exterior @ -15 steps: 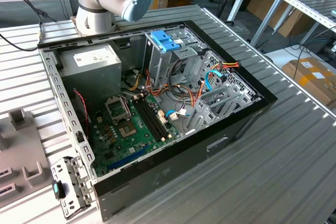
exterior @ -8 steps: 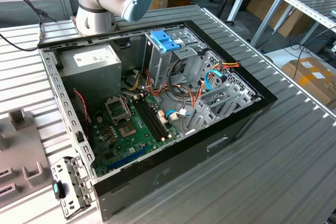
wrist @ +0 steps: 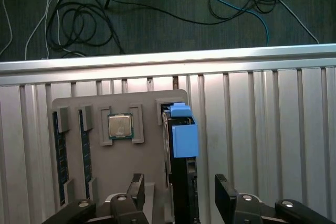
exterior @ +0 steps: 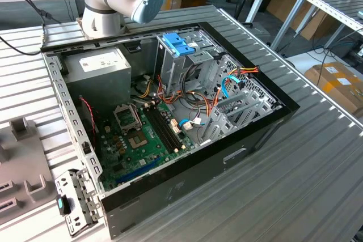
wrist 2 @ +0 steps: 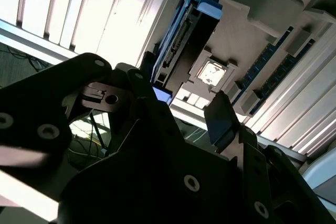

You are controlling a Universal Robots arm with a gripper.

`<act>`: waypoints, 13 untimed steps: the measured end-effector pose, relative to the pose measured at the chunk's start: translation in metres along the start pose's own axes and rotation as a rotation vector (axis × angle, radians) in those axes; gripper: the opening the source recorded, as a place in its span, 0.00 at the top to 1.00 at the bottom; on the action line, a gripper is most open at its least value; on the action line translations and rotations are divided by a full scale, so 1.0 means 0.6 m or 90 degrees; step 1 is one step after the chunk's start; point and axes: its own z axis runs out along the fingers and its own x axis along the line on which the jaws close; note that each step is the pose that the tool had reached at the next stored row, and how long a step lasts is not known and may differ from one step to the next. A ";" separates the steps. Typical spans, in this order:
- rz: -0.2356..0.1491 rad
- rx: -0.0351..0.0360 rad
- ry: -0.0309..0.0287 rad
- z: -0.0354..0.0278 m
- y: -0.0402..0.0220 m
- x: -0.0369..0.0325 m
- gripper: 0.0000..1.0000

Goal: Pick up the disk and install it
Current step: 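Pick up the disk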

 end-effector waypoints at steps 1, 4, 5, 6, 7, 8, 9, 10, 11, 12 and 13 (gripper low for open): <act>0.000 0.0000 0.0000 0.000 0.000 0.000 0.34; 0.000 0.0005 -0.0004 0.003 0.000 0.000 0.34; 0.000 0.0004 -0.0005 0.009 0.001 0.000 0.34; 0.000 0.0004 -0.0005 0.012 0.001 0.000 0.34; 0.000 0.0004 -0.0005 0.015 0.001 0.000 0.34; -0.001 0.0004 -0.0005 0.020 0.001 0.000 0.34; -0.001 0.0004 -0.0005 0.023 0.001 0.000 0.34; -0.001 0.0004 -0.0005 0.026 0.001 0.000 0.34; -0.001 0.0004 -0.0005 0.030 0.001 0.000 0.34; -0.001 0.0003 -0.0005 0.036 0.001 0.000 0.34; -0.001 0.0004 -0.0005 0.042 0.001 0.000 0.34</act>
